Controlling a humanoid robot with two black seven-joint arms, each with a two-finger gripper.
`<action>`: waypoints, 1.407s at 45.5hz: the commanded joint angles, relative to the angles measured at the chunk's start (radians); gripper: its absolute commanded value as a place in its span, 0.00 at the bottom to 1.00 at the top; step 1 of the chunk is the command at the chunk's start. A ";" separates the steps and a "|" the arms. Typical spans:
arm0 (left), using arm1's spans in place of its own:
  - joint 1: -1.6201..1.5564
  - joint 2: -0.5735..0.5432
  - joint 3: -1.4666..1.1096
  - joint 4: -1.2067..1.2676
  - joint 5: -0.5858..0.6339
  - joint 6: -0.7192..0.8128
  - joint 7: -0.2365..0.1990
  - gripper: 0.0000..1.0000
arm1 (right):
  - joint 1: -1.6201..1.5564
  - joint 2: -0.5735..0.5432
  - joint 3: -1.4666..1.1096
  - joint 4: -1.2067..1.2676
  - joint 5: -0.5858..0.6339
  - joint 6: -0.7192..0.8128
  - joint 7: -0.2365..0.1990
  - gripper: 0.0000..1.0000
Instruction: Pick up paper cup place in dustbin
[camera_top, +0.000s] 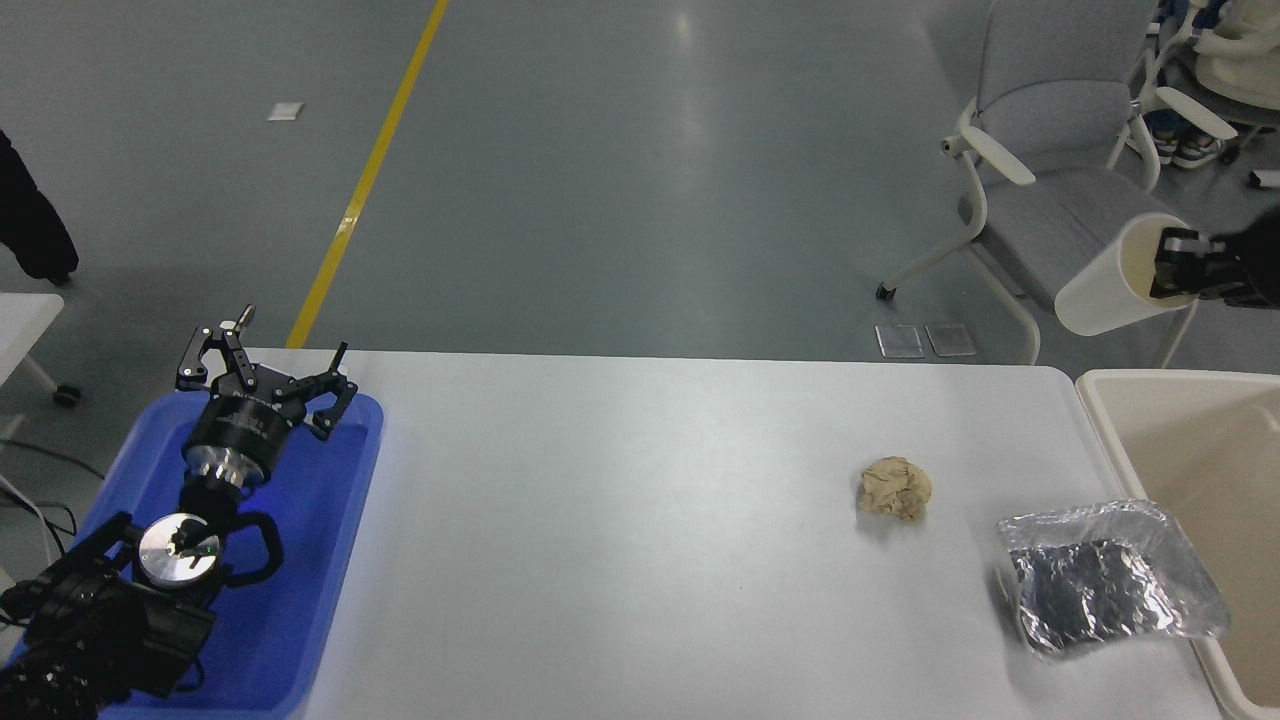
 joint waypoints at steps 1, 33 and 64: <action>0.000 0.000 0.000 0.000 -0.001 0.000 0.000 1.00 | -0.311 0.002 0.103 -0.249 0.009 -0.120 0.000 0.00; 0.000 0.000 0.000 0.000 0.001 0.000 0.000 1.00 | -1.029 0.314 0.661 -0.857 0.011 -0.378 0.000 0.00; 0.000 0.000 0.000 0.000 -0.001 0.000 0.000 1.00 | -1.175 0.410 0.685 -0.903 0.139 -0.471 0.002 0.00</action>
